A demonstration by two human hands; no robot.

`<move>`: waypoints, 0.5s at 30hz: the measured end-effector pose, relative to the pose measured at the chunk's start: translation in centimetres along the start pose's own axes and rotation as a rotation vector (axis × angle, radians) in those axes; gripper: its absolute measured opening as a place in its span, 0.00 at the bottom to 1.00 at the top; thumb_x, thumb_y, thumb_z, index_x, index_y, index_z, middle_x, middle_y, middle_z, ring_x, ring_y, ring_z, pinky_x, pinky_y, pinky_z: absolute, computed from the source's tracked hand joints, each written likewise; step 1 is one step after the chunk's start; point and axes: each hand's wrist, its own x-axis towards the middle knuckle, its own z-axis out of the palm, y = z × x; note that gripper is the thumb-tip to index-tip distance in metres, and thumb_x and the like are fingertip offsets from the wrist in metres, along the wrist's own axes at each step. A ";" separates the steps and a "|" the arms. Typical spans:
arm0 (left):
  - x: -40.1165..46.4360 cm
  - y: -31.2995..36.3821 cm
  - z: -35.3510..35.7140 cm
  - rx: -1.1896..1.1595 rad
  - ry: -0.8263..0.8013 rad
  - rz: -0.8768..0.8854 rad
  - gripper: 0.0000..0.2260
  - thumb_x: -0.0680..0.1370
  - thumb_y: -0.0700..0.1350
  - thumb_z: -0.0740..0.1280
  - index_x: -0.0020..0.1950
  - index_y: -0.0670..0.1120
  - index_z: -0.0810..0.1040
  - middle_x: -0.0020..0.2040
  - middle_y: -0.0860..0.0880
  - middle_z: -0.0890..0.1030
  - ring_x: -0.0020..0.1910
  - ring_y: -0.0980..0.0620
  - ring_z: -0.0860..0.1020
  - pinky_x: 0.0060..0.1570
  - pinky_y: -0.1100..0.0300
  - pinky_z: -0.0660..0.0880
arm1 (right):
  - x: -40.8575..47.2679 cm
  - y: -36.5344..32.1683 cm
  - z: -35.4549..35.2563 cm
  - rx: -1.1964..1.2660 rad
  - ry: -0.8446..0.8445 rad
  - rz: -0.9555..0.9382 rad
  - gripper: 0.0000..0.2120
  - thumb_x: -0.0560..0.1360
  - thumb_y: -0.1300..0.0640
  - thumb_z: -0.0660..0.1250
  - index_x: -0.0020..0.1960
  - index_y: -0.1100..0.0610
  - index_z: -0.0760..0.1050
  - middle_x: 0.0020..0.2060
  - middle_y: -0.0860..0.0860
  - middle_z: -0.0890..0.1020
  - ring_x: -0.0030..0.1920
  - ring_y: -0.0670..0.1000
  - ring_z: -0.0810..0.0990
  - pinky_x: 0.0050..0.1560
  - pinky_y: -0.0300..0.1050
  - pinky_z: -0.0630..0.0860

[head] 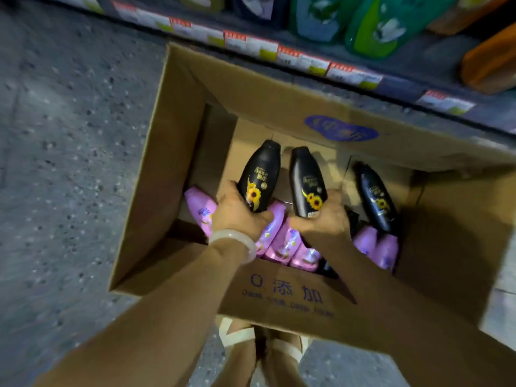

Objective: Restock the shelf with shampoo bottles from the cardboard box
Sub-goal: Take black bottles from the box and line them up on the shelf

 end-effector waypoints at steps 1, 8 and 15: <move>-2.2 0.7 -0.9 -0.033 0.004 -0.004 0.23 0.65 0.48 0.75 0.49 0.50 0.63 0.45 0.50 0.77 0.40 0.47 0.73 0.42 0.62 0.66 | -2.0 -0.3 -1.1 0.044 0.015 -0.005 0.32 0.63 0.56 0.74 0.63 0.61 0.63 0.50 0.55 0.74 0.54 0.59 0.77 0.51 0.45 0.72; -16.0 9.1 -9.8 -0.196 0.073 0.199 0.24 0.63 0.43 0.77 0.45 0.52 0.63 0.35 0.61 0.70 0.32 0.60 0.71 0.35 0.69 0.62 | -14.7 -6.2 -12.1 0.332 0.186 -0.083 0.33 0.60 0.56 0.77 0.60 0.54 0.65 0.51 0.51 0.77 0.51 0.52 0.77 0.52 0.43 0.72; -29.5 23.7 -20.1 -0.318 0.172 0.493 0.25 0.62 0.40 0.77 0.49 0.51 0.65 0.40 0.53 0.75 0.40 0.51 0.76 0.37 0.68 0.65 | -26.2 -14.1 -29.4 0.505 0.470 -0.280 0.37 0.60 0.57 0.77 0.63 0.59 0.64 0.56 0.56 0.75 0.57 0.56 0.76 0.58 0.50 0.73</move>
